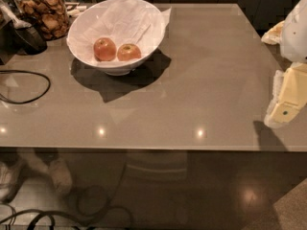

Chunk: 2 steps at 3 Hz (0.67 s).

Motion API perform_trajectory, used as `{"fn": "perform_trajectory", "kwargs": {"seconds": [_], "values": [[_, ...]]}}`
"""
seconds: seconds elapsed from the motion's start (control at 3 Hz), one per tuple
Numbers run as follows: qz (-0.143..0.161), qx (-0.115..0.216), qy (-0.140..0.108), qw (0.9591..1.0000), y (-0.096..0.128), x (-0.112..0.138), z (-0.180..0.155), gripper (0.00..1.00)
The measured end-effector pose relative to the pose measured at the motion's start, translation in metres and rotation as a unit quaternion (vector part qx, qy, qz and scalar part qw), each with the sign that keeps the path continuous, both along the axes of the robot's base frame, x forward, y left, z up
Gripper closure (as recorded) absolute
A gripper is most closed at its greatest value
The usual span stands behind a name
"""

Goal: Pick apple from white bowl

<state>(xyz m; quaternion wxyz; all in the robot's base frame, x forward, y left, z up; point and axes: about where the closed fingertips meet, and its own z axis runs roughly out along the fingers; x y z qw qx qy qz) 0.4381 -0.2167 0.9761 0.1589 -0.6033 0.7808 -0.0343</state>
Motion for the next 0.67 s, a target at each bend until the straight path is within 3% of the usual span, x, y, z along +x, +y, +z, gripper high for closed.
{"fn": "perform_trajectory", "kwargs": {"seconds": [0.33, 0.67], "values": [[0.0, 0.0, 0.0, 1.0, 0.0, 0.0, 0.0, 0.0], [0.024, -0.02, 0.008, 0.9995, 0.021, 0.019, 0.01, 0.0]]}}
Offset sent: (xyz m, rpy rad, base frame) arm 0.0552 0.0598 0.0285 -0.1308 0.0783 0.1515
